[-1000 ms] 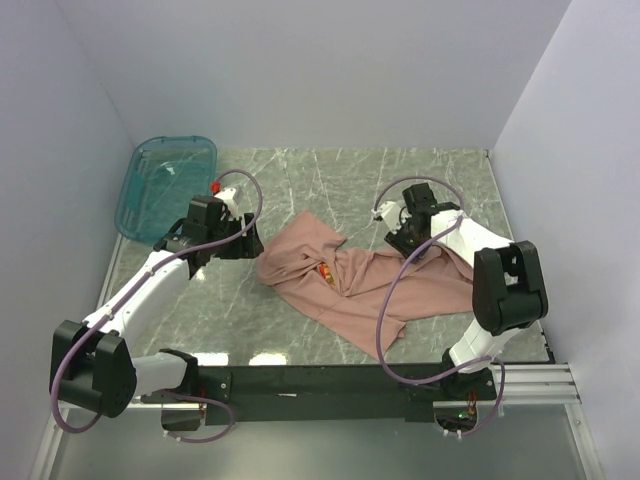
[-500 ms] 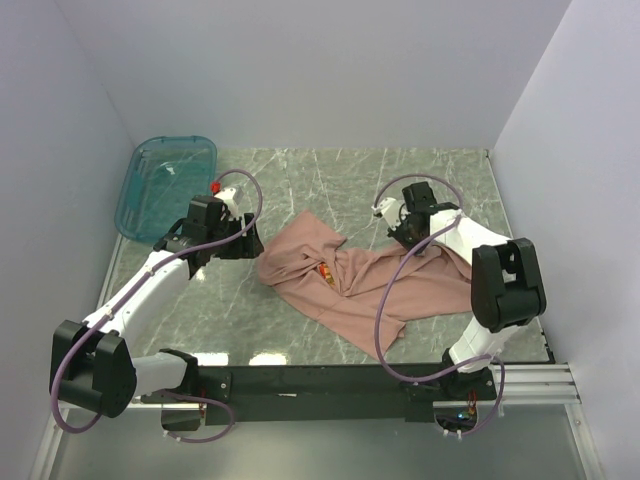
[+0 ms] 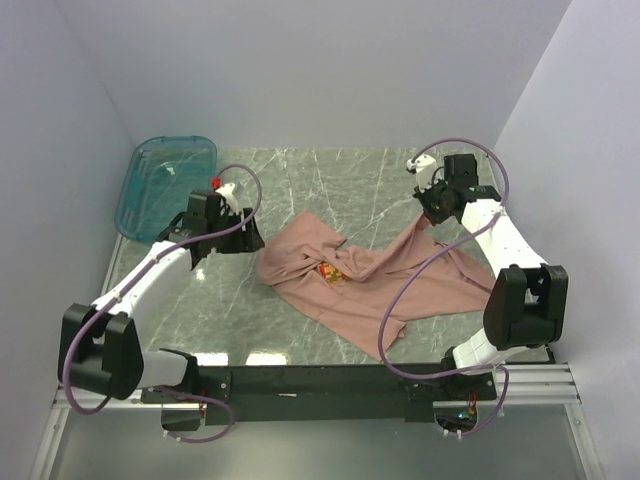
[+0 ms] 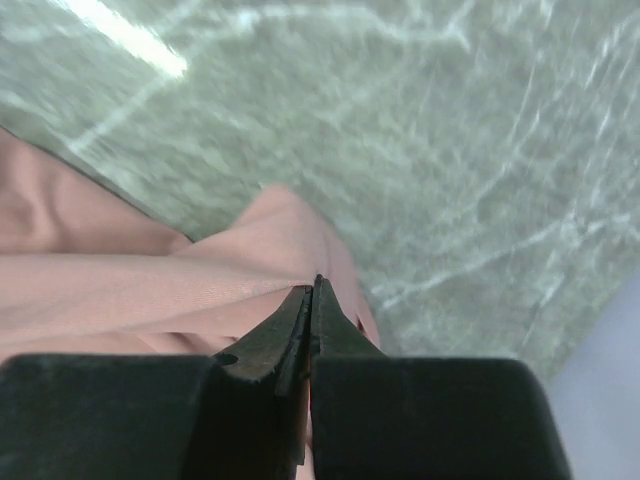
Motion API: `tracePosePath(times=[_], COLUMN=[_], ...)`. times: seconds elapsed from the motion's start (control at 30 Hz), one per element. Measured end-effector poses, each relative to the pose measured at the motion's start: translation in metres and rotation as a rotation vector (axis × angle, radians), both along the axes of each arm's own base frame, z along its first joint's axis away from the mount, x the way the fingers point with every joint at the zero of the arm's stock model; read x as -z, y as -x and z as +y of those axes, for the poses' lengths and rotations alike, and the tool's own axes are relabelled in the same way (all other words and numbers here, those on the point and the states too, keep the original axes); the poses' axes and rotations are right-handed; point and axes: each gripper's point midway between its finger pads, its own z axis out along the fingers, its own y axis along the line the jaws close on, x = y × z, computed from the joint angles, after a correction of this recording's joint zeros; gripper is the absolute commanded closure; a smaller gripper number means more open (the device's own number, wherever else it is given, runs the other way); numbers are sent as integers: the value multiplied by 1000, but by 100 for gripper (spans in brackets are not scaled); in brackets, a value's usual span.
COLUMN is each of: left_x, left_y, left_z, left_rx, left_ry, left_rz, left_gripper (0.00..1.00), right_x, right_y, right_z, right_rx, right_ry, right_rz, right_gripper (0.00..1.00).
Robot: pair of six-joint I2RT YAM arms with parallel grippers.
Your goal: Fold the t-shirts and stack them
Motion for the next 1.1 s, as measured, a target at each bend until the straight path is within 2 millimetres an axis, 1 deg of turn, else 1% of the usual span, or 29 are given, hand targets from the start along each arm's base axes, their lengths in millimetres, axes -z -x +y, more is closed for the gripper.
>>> tracePosePath(times=[0.03, 0.1, 0.17, 0.23, 0.27, 0.33, 0.37, 0.43, 0.47, 0.53, 0.57, 0.63, 0.73, 0.93, 1.0, 1.1], left_x=[-1, -4, -8, -13, -11, -11, -8, -3, 5, 19, 30, 44, 59, 72, 78, 91], left_y=[-4, -15, -30, -49, -60, -86, -99, -130, -141, -158, -163, -169, -170, -174, -175, -177], left_z=[-1, -5, -12, -20, -24, -32, -38, -49, -54, -60, -64, -70, -81, -107, -112, -113], left_rx=[1, 10, 29, 49, 62, 83, 100, 124, 134, 146, 156, 173, 201, 254, 261, 259], left_ry=[8, 26, 42, 52, 49, 50, 52, 59, 61, 60, 56, 51, 44, 33, 29, 20], left_rz=[-2, -14, -23, -39, -33, -36, -17, -22, -5, 19, 44, 77, 117, 128, 136, 155], left_gripper=[32, 33, 34, 35, 42, 48, 50, 51, 51, 51, 51, 51, 50, 51, 51, 52], right_x=[-5, -7, -4, -1, 1, 4, 7, 11, 13, 13, 13, 13, 15, 16, 16, 16], right_y=[-2, -3, -1, 1, 3, 5, 7, 10, 12, 13, 13, 13, 15, 17, 17, 17], right_z=[3, 8, 13, 17, 18, 20, 20, 21, 22, 24, 25, 26, 28, 30, 31, 31], right_rx=[-3, -10, -18, -23, -27, -29, -30, -33, -36, -40, -43, -48, -55, -64, -66, -66], right_ry=[-17, -44, -69, -88, -95, -103, -105, -110, -115, -126, -131, -139, -149, -161, -164, -167], right_rz=[-14, -18, -5, 7, 13, 23, 29, 42, 48, 52, 52, 53, 61, 66, 67, 67], right_gripper=[100, 100, 100, 100, 100, 100, 100, 100, 100, 100, 100, 100, 100, 100, 100, 100])
